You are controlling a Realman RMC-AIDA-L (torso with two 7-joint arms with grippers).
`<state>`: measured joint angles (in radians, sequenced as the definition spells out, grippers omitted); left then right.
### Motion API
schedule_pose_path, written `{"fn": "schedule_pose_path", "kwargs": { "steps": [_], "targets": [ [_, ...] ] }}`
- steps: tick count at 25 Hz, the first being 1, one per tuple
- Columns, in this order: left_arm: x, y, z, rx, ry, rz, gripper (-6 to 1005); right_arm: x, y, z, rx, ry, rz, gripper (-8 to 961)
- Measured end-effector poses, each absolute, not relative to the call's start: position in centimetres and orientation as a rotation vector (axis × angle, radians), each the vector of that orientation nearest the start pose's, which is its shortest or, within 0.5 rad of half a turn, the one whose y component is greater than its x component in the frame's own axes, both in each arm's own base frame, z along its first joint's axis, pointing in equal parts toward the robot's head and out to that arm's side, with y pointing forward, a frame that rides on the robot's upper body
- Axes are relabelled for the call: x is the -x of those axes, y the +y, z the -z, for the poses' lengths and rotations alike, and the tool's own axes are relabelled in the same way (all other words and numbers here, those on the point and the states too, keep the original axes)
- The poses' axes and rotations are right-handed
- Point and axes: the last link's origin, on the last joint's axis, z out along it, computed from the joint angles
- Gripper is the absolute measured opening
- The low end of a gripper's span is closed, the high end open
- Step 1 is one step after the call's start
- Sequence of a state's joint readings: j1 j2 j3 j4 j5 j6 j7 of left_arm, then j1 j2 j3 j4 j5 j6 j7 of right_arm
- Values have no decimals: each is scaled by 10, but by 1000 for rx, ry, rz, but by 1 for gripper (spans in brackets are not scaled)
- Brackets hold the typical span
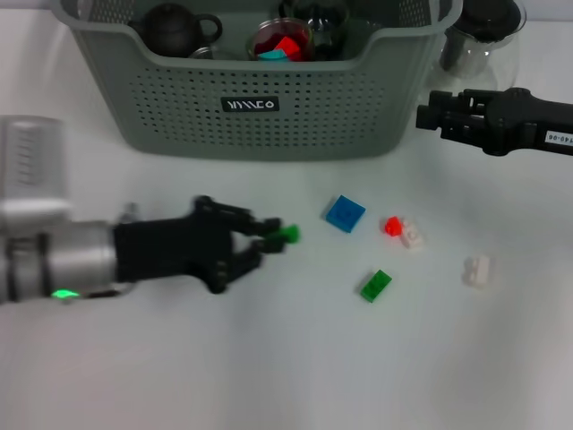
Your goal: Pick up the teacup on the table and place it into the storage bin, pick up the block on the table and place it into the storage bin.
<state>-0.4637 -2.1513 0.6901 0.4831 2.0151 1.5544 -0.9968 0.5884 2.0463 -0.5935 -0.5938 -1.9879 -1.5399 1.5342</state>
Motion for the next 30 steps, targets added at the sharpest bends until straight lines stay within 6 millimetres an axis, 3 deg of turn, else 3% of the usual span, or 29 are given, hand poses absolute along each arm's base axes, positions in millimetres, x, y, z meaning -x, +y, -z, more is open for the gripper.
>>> {"fn": "schedule_pose_path", "kwargs": {
  "steps": [6,9,13,16,19,23,30],
  "targets": [
    [258,276,-17,2789,-332,954,146,-254,352,-14,2621,841,-818,425],
    [237,290,-49,2747,-258,1067,145,-254,352,-14,2621,841,-819,425],
    [203,327,-81,2667,-248,1098,143,-254,352,-13,2626,844,-817,425],
    [173,371,-95,2600,-355,972,143,-254,351,-12,2632,848,-814,425],
    [150,413,-92,2568,-513,769,142,-253,351,-12,2637,844,-816,425],
    [132,450,-65,2530,-650,513,136,-253,351,-12,2635,839,-815,425],
    [144,475,-11,2434,-807,150,125,-252,352,-12,2634,835,-817,425]
  ]
}}
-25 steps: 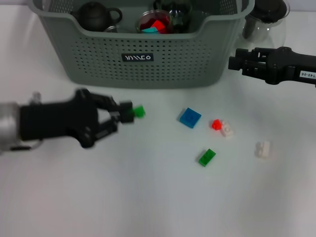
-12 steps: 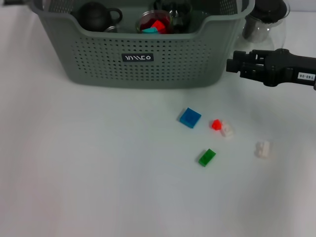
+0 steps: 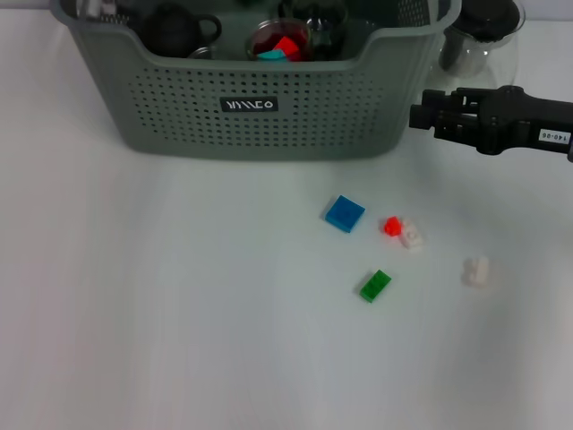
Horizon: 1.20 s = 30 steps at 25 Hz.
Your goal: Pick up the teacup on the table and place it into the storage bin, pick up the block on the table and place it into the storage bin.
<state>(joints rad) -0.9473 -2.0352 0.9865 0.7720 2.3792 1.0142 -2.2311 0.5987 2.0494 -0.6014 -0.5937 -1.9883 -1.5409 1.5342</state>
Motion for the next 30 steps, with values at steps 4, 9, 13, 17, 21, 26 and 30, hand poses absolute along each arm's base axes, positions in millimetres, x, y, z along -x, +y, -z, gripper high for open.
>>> {"fn": "schedule_pose_path", "kwargs": {
  "steps": [4,9,13,17,21,26,30],
  "targets": [
    [145,475,7,2413,-802,85,168,-252,353,-12,2633,833,-819,425],
    [131,467,-9,2419,-784,200,326,-251,354,-13,2631,830,-820,425],
    [128,443,-45,2416,-744,434,461,-251,354,-13,2628,830,-819,425],
    [143,396,-74,2466,-563,663,548,-251,355,-14,2627,828,-818,424],
    [186,350,-72,2550,-411,785,636,-250,356,-13,2627,829,-819,424],
    [249,300,-29,2653,-308,826,726,-249,357,-13,2625,836,-820,424],
    [267,277,21,2752,-333,820,720,-248,358,-13,2625,836,-821,424]
  ]
}}
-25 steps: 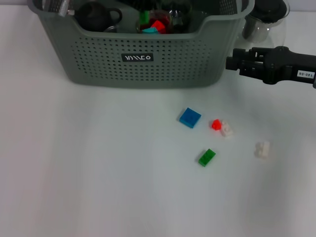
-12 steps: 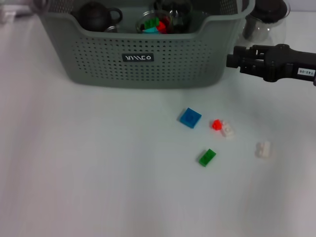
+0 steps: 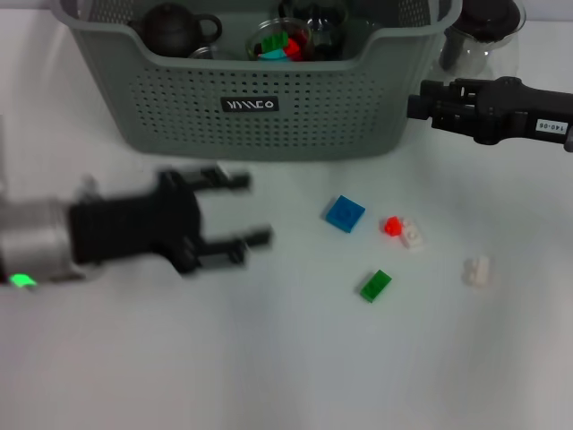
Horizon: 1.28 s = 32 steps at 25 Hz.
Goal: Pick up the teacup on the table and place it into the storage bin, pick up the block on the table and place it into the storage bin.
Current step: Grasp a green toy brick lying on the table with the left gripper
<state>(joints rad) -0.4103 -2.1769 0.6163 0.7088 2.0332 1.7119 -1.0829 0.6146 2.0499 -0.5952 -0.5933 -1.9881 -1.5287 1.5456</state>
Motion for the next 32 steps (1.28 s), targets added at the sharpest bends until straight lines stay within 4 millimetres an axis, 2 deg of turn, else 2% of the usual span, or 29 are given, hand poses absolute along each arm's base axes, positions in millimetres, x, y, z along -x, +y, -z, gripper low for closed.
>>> {"fn": "schedule_pose_path", "kwargs": {
  "steps": [5,8,9,10,14,20,32],
  "targets": [
    [265,271,78,2867,-348,744,686,-247,358,-11,2627,845,-826,424],
    [259,273,98,2901,-345,716,565,-247,358,-12,2624,857,-827,424],
    [259,273,98,2901,-345,716,525,-248,358,-12,2623,858,-827,424],
    [254,274,116,2915,-331,684,485,-248,358,-12,2622,859,-827,424],
    [247,275,136,2912,-265,643,486,-248,357,-12,2621,859,-825,424],
    [243,278,149,2861,-150,601,488,-250,357,-13,2616,862,-823,424],
    [237,272,160,2877,-131,595,488,-249,358,-13,2616,859,-823,424]
  ]
}}
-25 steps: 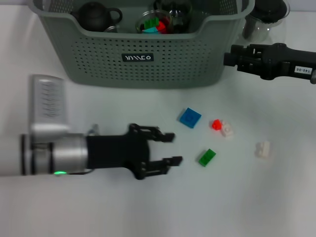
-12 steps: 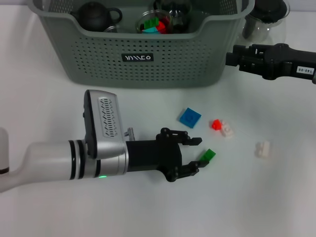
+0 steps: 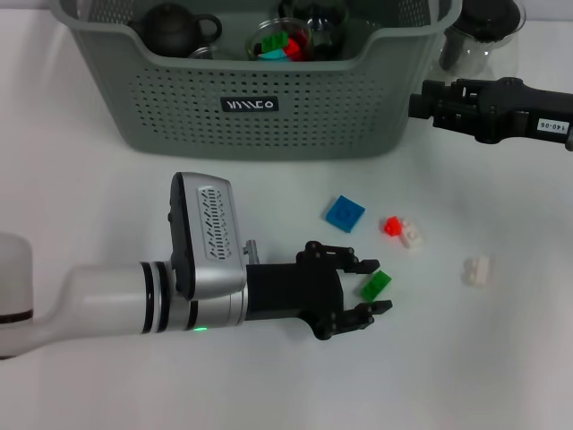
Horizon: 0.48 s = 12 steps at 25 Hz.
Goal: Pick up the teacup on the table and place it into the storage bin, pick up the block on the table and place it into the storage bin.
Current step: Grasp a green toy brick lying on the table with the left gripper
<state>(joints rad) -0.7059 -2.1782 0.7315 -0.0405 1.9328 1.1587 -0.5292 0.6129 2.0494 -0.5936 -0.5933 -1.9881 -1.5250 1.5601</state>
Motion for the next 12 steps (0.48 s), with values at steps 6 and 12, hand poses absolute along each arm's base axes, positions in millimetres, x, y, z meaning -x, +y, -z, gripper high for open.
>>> {"fn": "schedule_pose_path", "kwargs": {
  "steps": [6,12],
  "targets": [
    [237,274,166,2823,-121,565,489,-250,357,-12,2614,865,-823,425],
    [239,275,166,2806,-140,554,490,-252,356,-13,2611,871,-820,424]
  ]
}}
